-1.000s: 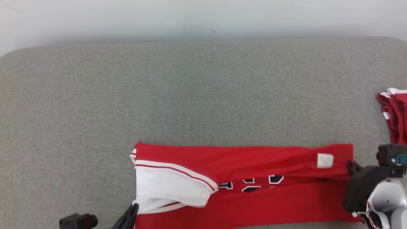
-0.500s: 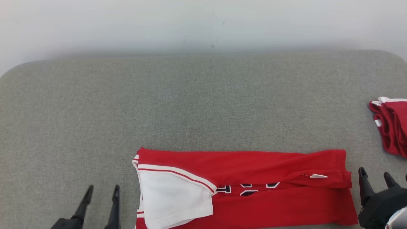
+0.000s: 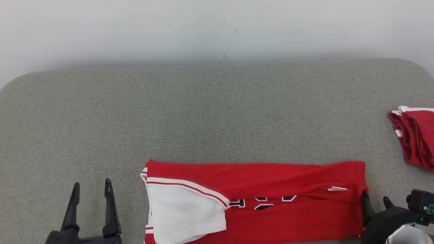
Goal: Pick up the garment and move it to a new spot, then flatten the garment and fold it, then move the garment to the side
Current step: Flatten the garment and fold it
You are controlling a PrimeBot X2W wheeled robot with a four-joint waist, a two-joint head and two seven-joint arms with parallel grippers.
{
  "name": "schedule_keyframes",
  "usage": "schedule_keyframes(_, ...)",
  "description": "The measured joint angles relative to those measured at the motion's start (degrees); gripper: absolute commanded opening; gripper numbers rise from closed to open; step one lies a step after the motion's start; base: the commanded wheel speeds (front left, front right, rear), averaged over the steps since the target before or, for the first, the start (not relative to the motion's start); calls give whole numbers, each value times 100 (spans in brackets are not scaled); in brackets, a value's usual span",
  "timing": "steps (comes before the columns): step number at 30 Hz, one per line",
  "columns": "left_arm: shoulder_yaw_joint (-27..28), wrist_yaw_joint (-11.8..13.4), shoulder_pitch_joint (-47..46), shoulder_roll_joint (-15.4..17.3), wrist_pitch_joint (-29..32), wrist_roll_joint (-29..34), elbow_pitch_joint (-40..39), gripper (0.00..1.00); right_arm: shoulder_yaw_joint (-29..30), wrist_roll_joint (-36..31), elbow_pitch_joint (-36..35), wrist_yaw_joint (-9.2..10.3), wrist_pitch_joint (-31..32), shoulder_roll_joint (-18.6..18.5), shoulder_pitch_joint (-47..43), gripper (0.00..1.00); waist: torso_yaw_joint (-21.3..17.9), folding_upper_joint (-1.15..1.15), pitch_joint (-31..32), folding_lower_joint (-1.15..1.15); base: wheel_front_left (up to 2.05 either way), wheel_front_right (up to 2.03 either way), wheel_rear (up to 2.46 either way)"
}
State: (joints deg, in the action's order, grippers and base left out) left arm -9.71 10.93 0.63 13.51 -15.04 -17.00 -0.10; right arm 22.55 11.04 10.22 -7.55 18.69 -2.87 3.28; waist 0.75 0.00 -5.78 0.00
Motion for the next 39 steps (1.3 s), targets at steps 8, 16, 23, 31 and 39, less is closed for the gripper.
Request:
schedule_keyframes(8, 470, -550, 75, -407, 0, 21, 137, 100, -156, -205, 666, 0, 4, -5, 372, 100, 77, 0, -97, 1, 0, 0, 0)
schedule_keyframes(16, 625, -1120, 170, -500, 0, 292, 570, 100, 9, -519, 977, 0, 556, -10, 620, 100, 139, 0, -194, 1, 0, 0, 0)
schedule_keyframes(23, 767, -1201, 106, -558, 0, 407, 767, 100, 142, -554, 805, -1, 818, -1, 669, 0, 107, 0, -226, 1, 0, 0, 0)
schedule_keyframes(31, 880, -1243, 47, -658, 0, 511, 743, 100, 976, -753, 449, -3, 597, 12, 848, 0, -3, 0, -274, 1, 0, 0, 0)
schedule_keyframes(39, 915, -1294, -8, -757, 0, 604, 749, 100, 1869, -1162, -174, -1, 394, -2, 982, 0, -32, 0, -279, 1, 0, 0, 0)
